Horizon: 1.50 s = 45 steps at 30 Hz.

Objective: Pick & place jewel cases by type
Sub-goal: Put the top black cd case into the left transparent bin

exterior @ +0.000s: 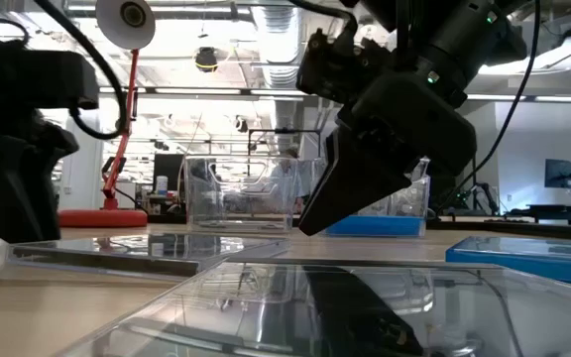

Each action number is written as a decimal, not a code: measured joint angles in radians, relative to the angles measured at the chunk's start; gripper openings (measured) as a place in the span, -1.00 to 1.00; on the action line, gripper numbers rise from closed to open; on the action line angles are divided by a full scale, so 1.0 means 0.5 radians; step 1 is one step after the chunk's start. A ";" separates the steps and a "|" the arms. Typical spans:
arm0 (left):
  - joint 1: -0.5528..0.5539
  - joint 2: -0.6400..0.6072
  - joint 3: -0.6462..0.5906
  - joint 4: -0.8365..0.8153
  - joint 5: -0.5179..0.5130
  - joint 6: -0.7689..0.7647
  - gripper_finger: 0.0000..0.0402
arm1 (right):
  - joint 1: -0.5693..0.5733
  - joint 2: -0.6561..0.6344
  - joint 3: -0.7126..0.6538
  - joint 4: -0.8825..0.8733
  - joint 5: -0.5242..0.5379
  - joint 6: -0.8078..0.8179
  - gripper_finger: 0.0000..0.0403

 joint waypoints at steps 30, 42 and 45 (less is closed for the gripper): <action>0.098 0.003 0.003 0.460 0.207 0.438 -0.34 | -0.384 0.025 0.002 0.115 -0.522 -0.112 -0.41; 0.209 0.001 0.003 0.450 0.022 0.584 -0.34 | -0.412 0.011 0.002 0.252 -0.407 -0.119 -0.41; 0.276 -0.008 0.019 0.468 0.033 0.707 -0.34 | -0.386 -0.007 0.005 0.269 -0.410 -0.115 -0.41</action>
